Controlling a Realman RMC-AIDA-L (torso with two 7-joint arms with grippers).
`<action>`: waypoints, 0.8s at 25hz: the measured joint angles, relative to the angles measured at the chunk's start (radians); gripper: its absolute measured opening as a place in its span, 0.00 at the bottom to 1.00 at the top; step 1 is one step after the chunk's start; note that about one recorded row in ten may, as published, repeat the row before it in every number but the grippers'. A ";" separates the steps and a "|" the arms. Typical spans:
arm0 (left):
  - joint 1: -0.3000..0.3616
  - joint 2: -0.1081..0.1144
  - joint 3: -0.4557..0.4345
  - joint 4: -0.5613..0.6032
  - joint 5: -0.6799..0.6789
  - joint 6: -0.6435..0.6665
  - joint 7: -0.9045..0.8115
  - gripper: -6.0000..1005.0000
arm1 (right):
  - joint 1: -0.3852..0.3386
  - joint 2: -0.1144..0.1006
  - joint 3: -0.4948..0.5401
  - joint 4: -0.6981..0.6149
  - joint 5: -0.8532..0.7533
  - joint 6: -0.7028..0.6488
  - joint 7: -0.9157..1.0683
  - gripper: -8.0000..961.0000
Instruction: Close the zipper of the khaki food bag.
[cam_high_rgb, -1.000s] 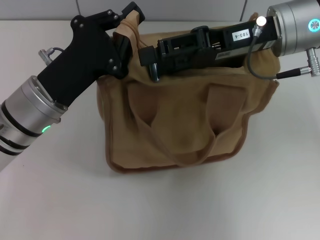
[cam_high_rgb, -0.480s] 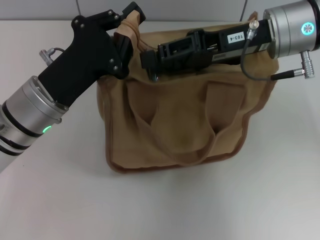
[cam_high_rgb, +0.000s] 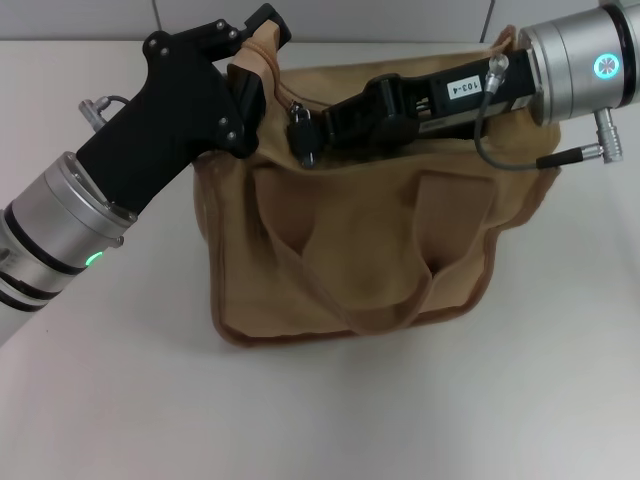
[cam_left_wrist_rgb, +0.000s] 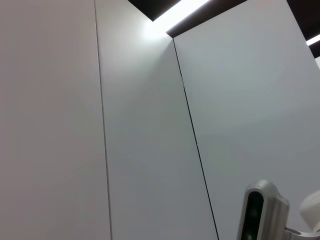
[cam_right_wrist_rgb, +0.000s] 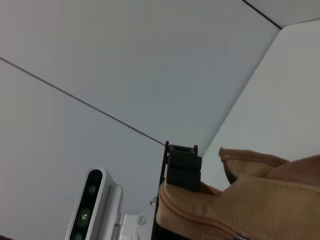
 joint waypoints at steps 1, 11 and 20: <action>0.000 0.000 0.000 0.000 0.000 0.000 0.000 0.11 | -0.001 0.000 0.000 0.000 0.000 0.001 -0.005 0.16; 0.017 0.000 -0.034 0.000 0.000 -0.012 0.006 0.12 | -0.029 -0.007 0.008 -0.003 -0.006 -0.010 -0.017 0.01; 0.060 0.000 -0.122 -0.001 -0.001 -0.086 0.006 0.12 | -0.108 -0.031 0.022 -0.014 -0.003 -0.049 -0.019 0.01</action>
